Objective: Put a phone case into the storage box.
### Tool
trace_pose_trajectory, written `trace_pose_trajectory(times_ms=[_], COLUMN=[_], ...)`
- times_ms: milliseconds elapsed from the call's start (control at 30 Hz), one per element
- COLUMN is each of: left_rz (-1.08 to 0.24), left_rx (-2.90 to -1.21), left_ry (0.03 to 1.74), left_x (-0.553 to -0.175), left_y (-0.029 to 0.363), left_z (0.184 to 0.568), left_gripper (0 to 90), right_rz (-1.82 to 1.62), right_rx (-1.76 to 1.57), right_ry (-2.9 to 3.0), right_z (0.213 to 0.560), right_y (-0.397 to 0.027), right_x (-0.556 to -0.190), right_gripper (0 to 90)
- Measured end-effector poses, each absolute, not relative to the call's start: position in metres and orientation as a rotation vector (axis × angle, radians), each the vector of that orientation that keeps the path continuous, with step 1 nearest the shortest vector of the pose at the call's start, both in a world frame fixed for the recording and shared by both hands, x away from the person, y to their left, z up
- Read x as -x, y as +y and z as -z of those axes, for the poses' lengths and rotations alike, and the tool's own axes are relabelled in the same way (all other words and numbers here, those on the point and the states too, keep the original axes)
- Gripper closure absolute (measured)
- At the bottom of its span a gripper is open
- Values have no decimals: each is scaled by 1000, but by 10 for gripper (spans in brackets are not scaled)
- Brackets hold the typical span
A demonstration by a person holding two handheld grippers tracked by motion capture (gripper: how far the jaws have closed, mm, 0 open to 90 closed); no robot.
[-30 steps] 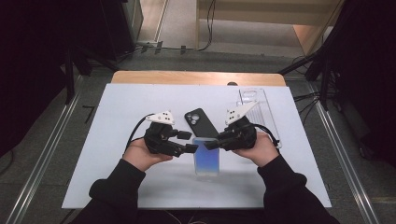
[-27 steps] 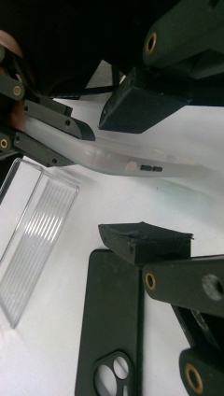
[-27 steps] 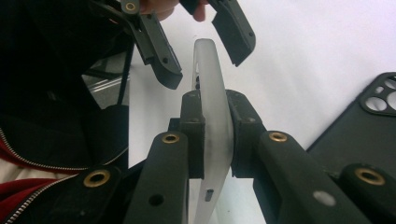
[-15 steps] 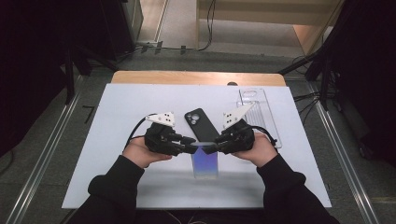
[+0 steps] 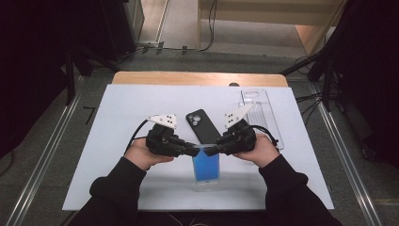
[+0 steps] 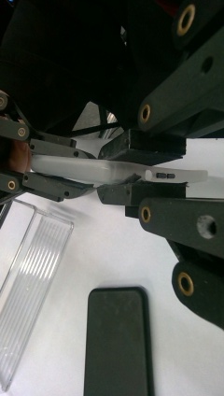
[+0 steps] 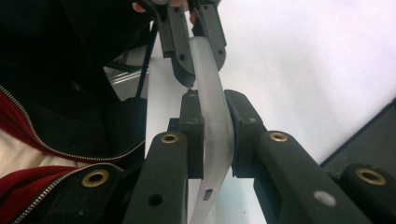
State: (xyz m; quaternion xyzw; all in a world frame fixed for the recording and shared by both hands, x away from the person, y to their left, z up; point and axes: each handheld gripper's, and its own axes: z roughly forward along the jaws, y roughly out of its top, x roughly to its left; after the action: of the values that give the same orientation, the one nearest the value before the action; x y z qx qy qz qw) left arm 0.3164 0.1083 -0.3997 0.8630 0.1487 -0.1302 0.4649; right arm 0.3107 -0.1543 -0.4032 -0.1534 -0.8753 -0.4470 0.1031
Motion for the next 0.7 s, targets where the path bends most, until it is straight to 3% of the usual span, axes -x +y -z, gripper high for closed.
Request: trace_pose_trajectory(times_ms=[67, 233, 300, 367, 467, 700], left_rz=[329, 324, 314, 292, 282, 208], left_rx=[-2115, -2104, -2098, -2096, -2082, -2068], left_ry=[375, 416, 440, 474, 547, 674], left_x=[-316, -319, -320, -321, -324, -326], left_y=[109, 116, 119, 122, 128, 134], left_z=[399, 396, 395, 393, 391, 386], left_gripper=[817, 817, 817, 817, 816, 815], right_rz=[1328, 1385, 1399, 1420, 1469, 1569], right_rx=[467, 504, 548, 592, 642, 722], right_ry=[-2577, -2575, -2566, -2551, -2558, -2535], right_z=[403, 402, 401, 401, 400, 405], right_y=[-154, -157, -159, -160, -162, -162], right_x=[-311, -312, -312, -312, -312, -312], right_gripper=[715, 496, 459, 344, 246, 129])
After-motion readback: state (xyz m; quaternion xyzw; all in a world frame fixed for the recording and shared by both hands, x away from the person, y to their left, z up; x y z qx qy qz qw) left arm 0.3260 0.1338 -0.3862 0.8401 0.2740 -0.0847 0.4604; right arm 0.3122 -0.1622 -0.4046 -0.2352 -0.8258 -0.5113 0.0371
